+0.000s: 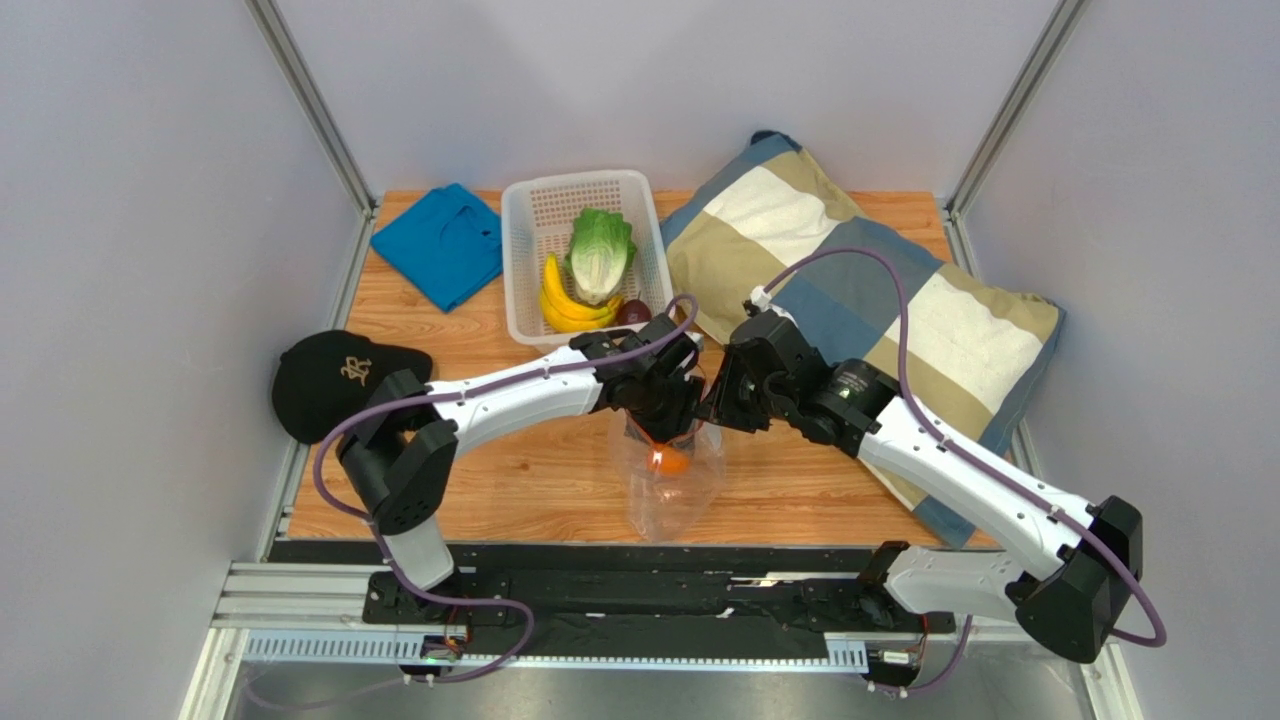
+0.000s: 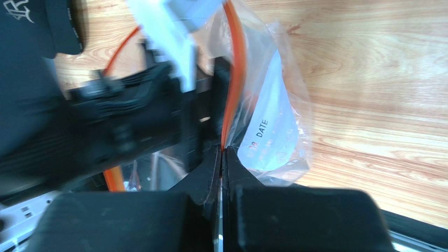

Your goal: Open the zip-top bag and remove the fake food

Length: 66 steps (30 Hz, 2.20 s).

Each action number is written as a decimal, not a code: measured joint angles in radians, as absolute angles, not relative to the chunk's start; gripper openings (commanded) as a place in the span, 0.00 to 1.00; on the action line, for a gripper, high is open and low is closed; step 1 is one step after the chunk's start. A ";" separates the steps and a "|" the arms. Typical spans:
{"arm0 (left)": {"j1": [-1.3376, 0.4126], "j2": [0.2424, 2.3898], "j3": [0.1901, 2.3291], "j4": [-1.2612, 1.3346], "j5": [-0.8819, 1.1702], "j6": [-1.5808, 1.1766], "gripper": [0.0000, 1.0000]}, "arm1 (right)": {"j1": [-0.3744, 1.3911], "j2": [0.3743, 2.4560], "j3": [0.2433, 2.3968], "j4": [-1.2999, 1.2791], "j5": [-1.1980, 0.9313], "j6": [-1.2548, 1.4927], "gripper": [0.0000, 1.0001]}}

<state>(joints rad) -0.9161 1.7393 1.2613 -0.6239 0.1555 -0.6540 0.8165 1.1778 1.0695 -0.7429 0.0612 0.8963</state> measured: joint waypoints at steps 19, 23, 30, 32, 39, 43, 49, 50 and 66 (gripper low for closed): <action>-0.831 1.667 1.574 -0.925 0.111 -0.795 0.00 | 0.908 1.215 1.289 -0.924 0.223 0.681 0.00; -0.826 1.718 1.654 -0.999 0.022 -0.842 0.00 | 0.926 1.254 1.373 -0.945 0.239 0.651 0.00; -0.824 1.837 1.852 -1.143 -0.069 -0.906 0.00 | 0.985 1.350 1.477 -0.957 0.275 0.597 0.00; -0.823 1.855 1.902 -1.190 -0.094 -0.923 0.00 | 0.996 1.370 1.487 -0.964 0.292 0.589 0.00; -0.791 1.803 1.854 -1.142 0.029 -0.971 0.00 | 1.012 1.380 1.482 -1.005 0.390 0.594 0.00; -0.781 1.691 1.661 -1.006 0.154 -0.925 0.00 | 0.981 1.301 1.398 -1.000 0.390 0.620 0.00; -0.822 1.538 1.441 -0.815 0.211 -0.768 0.00 | 0.891 1.218 1.384 -0.989 0.334 0.643 0.00; -0.832 1.520 1.422 -0.796 0.212 -0.748 0.00 | 0.884 1.219 1.391 -0.991 0.324 0.642 0.00; -0.948 1.490 1.542 -0.846 -0.014 -0.586 0.00 | 0.860 1.365 1.579 -0.992 0.202 0.546 0.00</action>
